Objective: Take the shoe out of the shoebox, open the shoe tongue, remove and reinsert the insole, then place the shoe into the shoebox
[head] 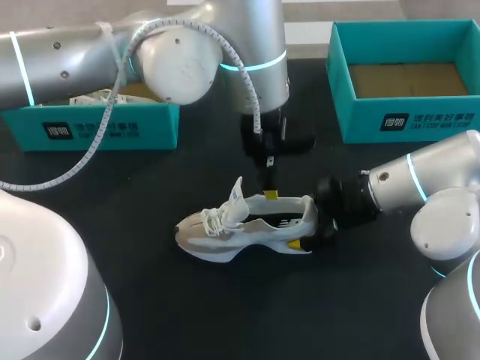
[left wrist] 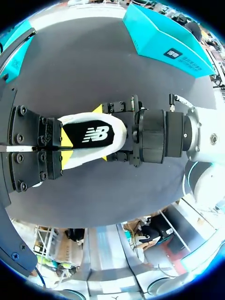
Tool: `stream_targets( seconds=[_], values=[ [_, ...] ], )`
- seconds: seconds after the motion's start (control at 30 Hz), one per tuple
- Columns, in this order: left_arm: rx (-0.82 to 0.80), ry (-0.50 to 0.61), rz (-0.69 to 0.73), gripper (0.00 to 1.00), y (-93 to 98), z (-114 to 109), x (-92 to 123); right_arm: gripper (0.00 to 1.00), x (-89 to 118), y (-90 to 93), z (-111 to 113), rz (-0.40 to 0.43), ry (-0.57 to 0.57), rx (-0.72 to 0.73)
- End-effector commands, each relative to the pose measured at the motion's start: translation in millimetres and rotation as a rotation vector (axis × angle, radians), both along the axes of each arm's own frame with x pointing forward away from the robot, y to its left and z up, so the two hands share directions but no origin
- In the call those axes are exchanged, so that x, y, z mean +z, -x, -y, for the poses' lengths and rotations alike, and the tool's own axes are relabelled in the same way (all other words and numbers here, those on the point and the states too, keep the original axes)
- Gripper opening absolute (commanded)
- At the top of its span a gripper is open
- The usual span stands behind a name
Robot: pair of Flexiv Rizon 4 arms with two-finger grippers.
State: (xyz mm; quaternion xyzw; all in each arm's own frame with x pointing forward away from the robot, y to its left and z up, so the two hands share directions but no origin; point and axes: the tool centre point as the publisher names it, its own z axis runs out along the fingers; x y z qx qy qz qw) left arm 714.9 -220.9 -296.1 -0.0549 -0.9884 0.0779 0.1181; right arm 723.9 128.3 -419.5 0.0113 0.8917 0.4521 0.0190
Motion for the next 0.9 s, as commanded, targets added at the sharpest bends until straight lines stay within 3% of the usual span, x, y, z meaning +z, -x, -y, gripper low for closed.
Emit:
stream_targets(
  seconds=[0.03, 0.37, 0.47, 0.9],
  values=[
    [-0.001, 0.003, -0.003, 0.00, -1.3, 0.0, -3.9, 0.00, -0.4, -0.7, -1.0, 0.000, 0.004, -0.002],
    [-0.001, 0.003, -0.003, 0.00, -1.3, 0.0, -3.9, 0.00, -0.4, -0.7, -1.0, 0.000, 0.004, -0.002],
    [0.021, 0.041, 0.013, 0.00, 2.2, 3.6, -18.5, 0.00, -0.4, -0.7, -1.0, 0.000, 0.004, -0.002],
    [0.020, -0.013, 0.004, 0.00, 2.9, 13.9, -62.4, 0.00, -0.4, -0.7, -1.0, 0.000, 0.004, -0.002]
  ],
)
